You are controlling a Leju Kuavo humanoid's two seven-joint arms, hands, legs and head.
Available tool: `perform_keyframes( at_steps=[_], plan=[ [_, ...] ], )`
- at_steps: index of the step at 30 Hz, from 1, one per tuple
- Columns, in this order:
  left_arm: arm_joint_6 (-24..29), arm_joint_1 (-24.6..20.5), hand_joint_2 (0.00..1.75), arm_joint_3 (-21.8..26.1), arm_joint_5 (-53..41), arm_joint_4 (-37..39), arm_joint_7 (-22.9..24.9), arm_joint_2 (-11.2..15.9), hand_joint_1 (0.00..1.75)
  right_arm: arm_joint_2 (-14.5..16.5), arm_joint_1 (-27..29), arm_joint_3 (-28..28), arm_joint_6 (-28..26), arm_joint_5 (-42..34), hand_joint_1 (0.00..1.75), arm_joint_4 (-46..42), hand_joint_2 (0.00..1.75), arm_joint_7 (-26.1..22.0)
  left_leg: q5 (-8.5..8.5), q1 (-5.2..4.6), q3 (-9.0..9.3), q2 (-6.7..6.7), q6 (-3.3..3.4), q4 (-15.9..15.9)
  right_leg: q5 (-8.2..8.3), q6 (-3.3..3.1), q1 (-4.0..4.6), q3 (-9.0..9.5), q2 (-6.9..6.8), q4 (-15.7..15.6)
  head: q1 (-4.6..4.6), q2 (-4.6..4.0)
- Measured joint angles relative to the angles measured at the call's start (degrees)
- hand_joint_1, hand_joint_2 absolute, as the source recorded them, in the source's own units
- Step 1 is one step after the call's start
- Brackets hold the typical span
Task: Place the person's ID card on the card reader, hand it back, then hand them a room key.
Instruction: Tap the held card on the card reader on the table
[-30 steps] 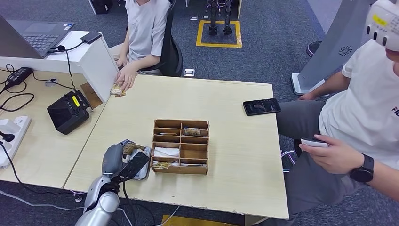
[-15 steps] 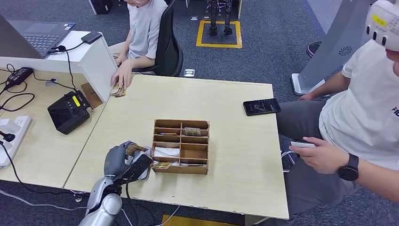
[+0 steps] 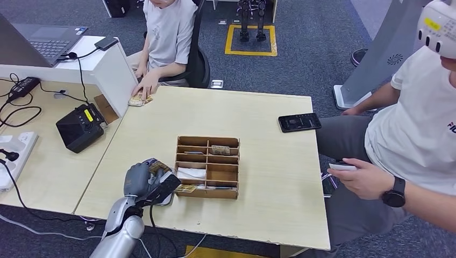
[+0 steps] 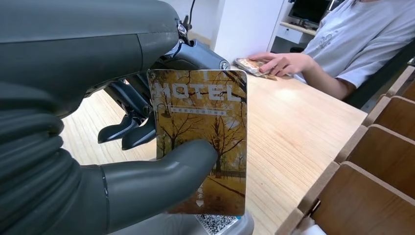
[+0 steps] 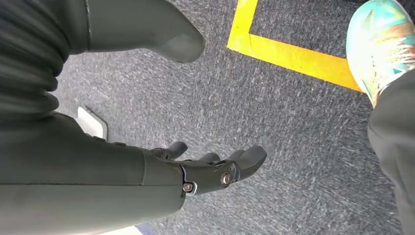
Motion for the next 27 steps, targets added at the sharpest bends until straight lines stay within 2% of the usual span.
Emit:
perform_keyframes(
  at_steps=[14, 27],
  plan=[
    [-0.34, -2.82, 1.75, 0.02, 0.75, 6.17, -0.53, -0.51, 1.75, 0.0, -0.14, 0.01, 0.02, 0.34, 0.0, 0.0, 1.75, -0.45, 0.01, 0.0, 0.09, -0.02, 0.02, 0.0, 0.0, 0.0, 0.0, 0.1, -0.01, 0.0, -0.01, 0.0],
    [-0.3, -3.54, 1.75, 0.02, 0.52, 7.54, -0.46, -0.56, 1.75, 0.0, -0.16, 0.01, 0.02, 0.37, 0.0, 0.0, 1.75, -0.56, 0.02, -0.01, 0.11, -0.02, 0.02, 0.0, 0.0, 0.0, -0.01, 0.13, -0.02, 0.0, -0.01, 0.0]
  ],
)
